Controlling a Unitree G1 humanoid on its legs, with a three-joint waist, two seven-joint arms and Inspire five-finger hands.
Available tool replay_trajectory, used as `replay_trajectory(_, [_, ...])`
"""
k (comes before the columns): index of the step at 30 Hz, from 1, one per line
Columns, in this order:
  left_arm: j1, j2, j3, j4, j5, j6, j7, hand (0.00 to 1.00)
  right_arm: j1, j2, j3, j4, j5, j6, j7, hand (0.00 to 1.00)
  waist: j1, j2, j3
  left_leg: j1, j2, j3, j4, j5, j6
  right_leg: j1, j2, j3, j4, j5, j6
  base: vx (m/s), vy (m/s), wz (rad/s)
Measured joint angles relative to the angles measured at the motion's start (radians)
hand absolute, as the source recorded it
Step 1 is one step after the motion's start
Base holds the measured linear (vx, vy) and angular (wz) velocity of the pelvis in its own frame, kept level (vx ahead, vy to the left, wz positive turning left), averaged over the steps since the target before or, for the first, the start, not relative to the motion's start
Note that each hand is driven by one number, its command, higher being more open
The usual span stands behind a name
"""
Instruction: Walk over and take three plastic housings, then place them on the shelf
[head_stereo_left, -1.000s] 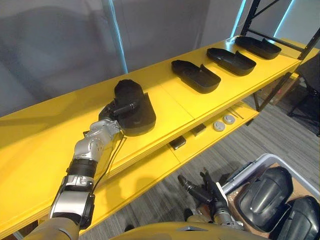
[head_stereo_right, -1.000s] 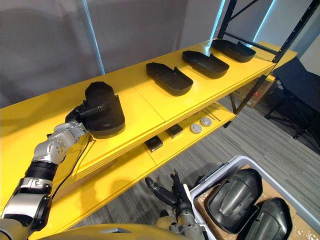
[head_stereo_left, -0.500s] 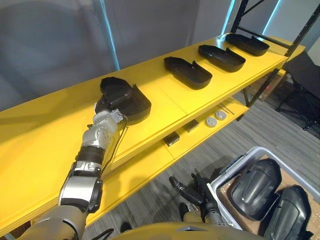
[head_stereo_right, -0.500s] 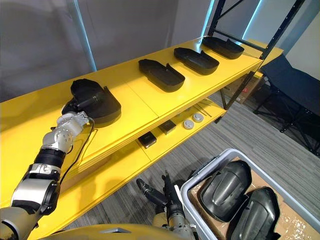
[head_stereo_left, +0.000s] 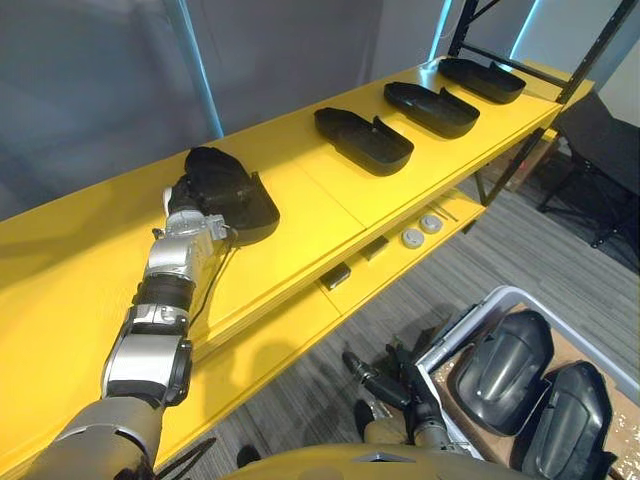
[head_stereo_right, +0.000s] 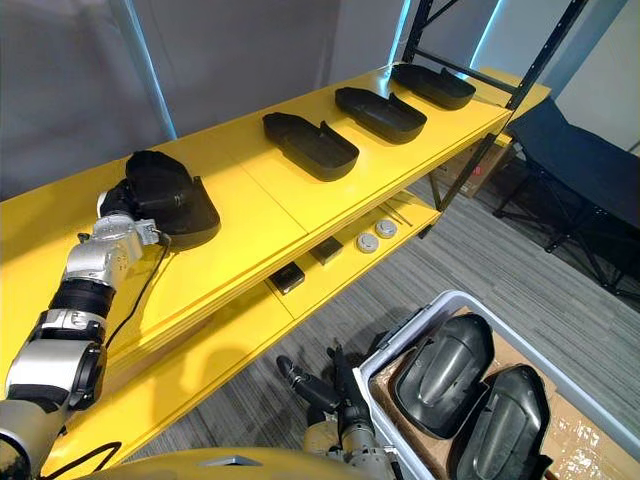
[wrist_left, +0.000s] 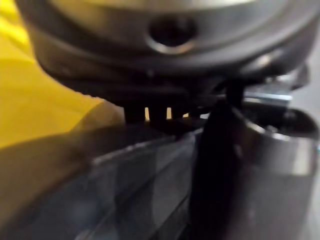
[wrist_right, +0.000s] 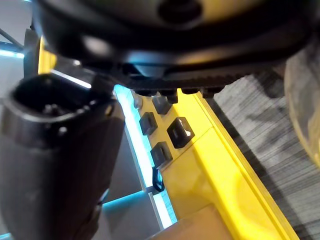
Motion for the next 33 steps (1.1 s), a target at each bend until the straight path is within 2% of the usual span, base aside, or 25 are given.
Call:
replay_trajectory(8, [-0.029,0.027,-0.032,0.019,0.044,0.062,-0.032,1.00,-0.005,0.000,0.000,0.015,0.011,-0.004,0.004,1.00,-0.004,0.004,-0.002,0.004,0.002,-0.006,0.000,0.000,-0.001,0.014,0.001,-0.007,-0.015,0.005,-0.002,0.00,-0.002,0.02])
replay_trajectory(13, [-0.036,0.029,-0.051,0.019,0.188,0.087,-0.031,1.00,-0.024,-0.001,0.004,0.037,0.038,-0.010,0.001,1.00,-0.010,0.006,-0.002,0.003,0.002,-0.010,0.000,0.000,-0.001,0.013,0.001,-0.007,-0.015,0.006,-0.004,0.00,0.000,0.00])
replay_trajectory(17, [-0.036,0.039,-0.080,0.019,0.231,0.100,-0.009,1.00,-0.022,-0.001,0.004,0.038,0.038,-0.021,-0.006,1.00,-0.011,0.011,-0.002,0.002,0.001,-0.014,0.000,0.000,-0.001,0.013,0.001,-0.008,-0.015,0.006,-0.004,0.00,0.000,0.00])
replay_trajectory(27, [-0.044,0.039,-0.103,-0.039,0.176,0.099,0.159,1.00,-0.024,0.000,0.003,0.058,0.038,-0.044,-0.021,1.00,-0.003,0.013,0.000,-0.005,0.000,-0.035,0.003,0.000,0.000,0.017,0.000,-0.025,-0.015,0.005,-0.005,0.01,-0.002,0.05])
replay_trajectory(30, [-0.040,0.048,-0.137,-0.132,0.185,0.074,0.215,1.00,-0.022,0.000,0.001,0.060,0.037,-0.046,-0.033,1.00,0.001,0.015,0.000,-0.005,-0.001,-0.048,0.003,0.000,0.000,0.025,-0.001,-0.037,-0.015,0.002,-0.008,0.01,-0.001,0.12])
replay_trajectory(33, [-0.010,0.070,-0.158,-0.293,0.186,0.014,0.269,1.00,-0.026,0.003,-0.003,0.060,0.036,-0.077,-0.049,1.00,0.002,0.016,0.001,-0.006,-0.001,-0.059,0.003,0.000,0.000,0.032,-0.002,-0.049,-0.014,-0.003,-0.012,0.01,-0.002,0.11])
